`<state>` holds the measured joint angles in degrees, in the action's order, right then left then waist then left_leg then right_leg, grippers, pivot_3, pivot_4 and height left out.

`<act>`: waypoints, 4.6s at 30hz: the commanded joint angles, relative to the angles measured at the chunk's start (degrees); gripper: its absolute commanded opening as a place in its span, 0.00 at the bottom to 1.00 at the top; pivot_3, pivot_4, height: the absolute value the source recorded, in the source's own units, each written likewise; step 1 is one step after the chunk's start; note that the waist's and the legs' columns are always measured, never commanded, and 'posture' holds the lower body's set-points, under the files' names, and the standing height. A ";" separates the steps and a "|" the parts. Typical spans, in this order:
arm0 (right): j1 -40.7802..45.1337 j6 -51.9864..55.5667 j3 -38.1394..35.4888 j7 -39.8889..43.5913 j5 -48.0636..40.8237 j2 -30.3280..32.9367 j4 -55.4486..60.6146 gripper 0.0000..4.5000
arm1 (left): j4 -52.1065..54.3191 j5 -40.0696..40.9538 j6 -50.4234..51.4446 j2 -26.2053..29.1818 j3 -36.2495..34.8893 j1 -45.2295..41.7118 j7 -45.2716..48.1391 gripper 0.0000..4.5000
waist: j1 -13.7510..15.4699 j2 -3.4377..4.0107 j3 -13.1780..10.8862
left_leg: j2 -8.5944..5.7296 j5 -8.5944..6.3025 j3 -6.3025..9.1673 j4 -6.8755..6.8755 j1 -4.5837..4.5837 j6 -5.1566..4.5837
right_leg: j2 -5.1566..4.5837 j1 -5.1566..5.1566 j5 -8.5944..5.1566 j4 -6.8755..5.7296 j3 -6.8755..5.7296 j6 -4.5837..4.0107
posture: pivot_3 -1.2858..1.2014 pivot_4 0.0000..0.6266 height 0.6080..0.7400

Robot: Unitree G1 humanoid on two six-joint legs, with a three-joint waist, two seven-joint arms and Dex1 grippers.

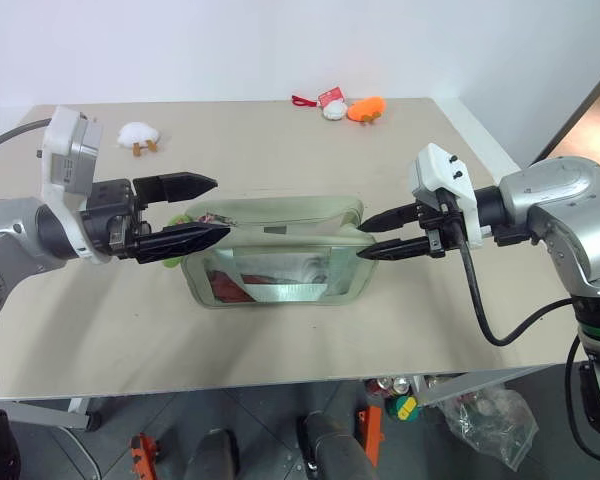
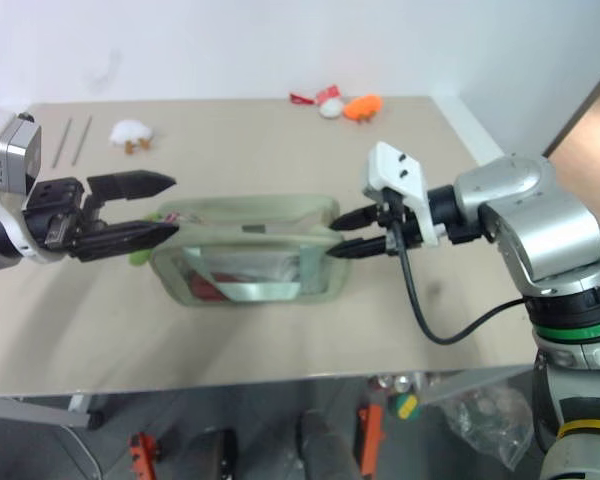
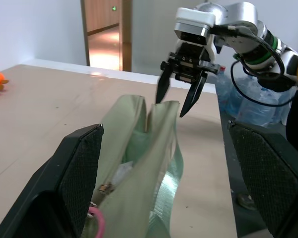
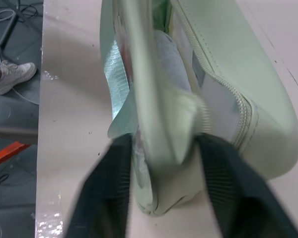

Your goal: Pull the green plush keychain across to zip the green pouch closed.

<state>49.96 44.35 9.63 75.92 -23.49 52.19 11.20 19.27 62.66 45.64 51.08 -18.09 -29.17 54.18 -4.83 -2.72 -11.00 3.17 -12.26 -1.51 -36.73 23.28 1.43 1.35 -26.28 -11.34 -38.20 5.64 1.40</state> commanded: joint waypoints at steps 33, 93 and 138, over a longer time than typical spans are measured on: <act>-0.84 0.02 -0.40 -2.15 -1.42 -0.61 1.83 0.00 | -10.27 -9.62 -0.35 -1.42 -4.10 13.88 -3.64 0.81 | -0.16 -0.03 0.02 | 0.07 0.00 -0.03 0.02 -0.06 0.00 | 0.04 0.00 -0.01 0.00 0.01 -0.17 | 0.52 0.24 1.00; -0.74 1.23 -1.39 -4.17 -2.54 -1.58 3.82 0.00 | -14.63 -12.39 2.57 -6.50 0.35 7.56 0.10 0.69 | -0.34 -0.03 0.02 | 0.15 0.00 -0.01 0.03 -0.05 0.00 | 0.16 -0.01 0.06 0.00 0.02 -0.12 | 0.52 0.24 1.00; 0.22 0.28 -0.65 -4.19 -1.99 -2.05 2.49 0.00 | -14.53 -21.69 -6.32 -2.21 2.12 -3.79 0.26 0.00 | 0.47 -0.05 0.02 | 0.13 -0.01 0.00 0.00 0.03 0.00 | 0.13 -0.02 0.05 0.02 -0.01 -0.08 | 0.52 0.24 1.00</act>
<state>49.10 44.85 10.62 71.87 -24.99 49.66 12.73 2.90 40.94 40.88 48.71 -15.79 -30.70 54.53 -4.35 -2.76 -10.98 3.30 -12.27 -1.50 -36.74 23.32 1.43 1.48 -26.29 -11.29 -38.18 5.64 1.33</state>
